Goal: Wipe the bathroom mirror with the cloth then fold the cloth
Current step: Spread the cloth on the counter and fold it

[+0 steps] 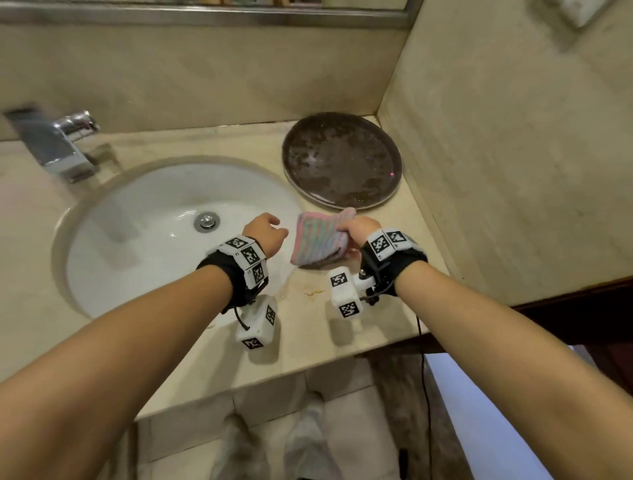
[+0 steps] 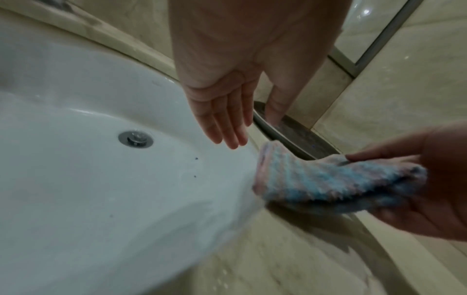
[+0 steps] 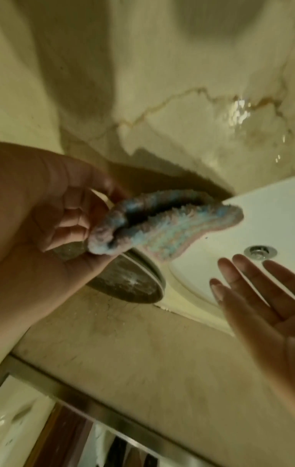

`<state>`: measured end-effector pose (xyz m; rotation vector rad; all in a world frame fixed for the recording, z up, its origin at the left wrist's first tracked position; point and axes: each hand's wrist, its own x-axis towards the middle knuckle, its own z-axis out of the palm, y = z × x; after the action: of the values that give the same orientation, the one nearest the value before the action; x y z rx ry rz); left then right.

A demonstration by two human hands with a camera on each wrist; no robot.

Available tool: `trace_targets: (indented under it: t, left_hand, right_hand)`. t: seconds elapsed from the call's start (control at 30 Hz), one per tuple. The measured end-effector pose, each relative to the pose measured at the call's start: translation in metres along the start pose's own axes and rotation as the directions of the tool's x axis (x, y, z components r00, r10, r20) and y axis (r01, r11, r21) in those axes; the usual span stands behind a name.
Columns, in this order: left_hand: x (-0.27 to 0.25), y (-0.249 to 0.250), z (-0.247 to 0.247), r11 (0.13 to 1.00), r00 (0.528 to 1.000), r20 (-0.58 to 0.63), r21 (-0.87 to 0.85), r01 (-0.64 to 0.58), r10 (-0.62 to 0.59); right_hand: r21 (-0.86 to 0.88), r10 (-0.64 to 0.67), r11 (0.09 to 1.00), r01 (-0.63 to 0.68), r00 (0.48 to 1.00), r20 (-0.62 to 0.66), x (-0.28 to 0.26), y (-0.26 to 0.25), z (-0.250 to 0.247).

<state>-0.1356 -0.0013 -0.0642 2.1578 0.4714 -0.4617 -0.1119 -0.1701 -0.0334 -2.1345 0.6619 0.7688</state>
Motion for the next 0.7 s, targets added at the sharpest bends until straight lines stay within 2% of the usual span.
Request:
trace_targets:
  t: [0.07,0.2,0.3,0.47,0.53,0.57,0.6,0.67,0.7]
  left_hand:
    - [0.000,0.000,-0.018,1.000,1.000,-0.006,-0.011,-0.020,0.020]
    - [0.002,0.012,-0.050,0.993,0.995,-0.019,-0.064,-0.097,0.096]
    - [0.005,0.030,-0.068,0.970,0.990,-0.025,-0.197,-0.144,0.142]
    - [0.003,0.068,-0.071,0.942,0.991,0.041,-0.315,-0.112,0.131]
    - [0.006,0.082,-0.071,0.925,0.990,0.094,-0.376,-0.058,0.101]
    - [0.008,0.090,-0.072,0.882,0.986,0.146,-0.472,0.000,0.078]
    - [0.011,0.097,-0.073,0.800,0.975,0.211,-0.596,0.074,0.067]
    - [0.023,0.111,-0.074,0.534,0.949,0.305,-0.817,0.216,0.083]
    - [0.031,0.118,-0.074,0.436,0.945,0.315,-0.865,0.248,0.089]
  right_hand:
    - [0.030,-0.035,0.999,0.035,0.999,-0.020,-0.006,-0.013,-0.002]
    - [0.226,-0.151,0.961,0.160,0.987,-0.058,-0.046,-0.039,-0.011]
    - [0.270,-0.202,0.938,0.219,0.975,-0.089,-0.063,-0.063,-0.022]
    - [0.433,-0.226,0.870,0.238,0.971,-0.079,-0.090,-0.102,-0.052]
    - [0.478,-0.294,0.833,0.280,0.955,-0.048,-0.091,-0.117,-0.067]
    - [0.485,-0.339,0.816,0.314,0.940,-0.038,-0.089,-0.125,-0.072]
    - [0.499,-0.370,0.799,0.334,0.929,-0.029,-0.084,-0.132,-0.077]
    - [0.520,-0.392,0.787,0.333,0.920,0.004,-0.069,-0.143,-0.085]
    - [0.527,-0.397,0.782,0.332,0.918,0.011,-0.061,-0.147,-0.089]
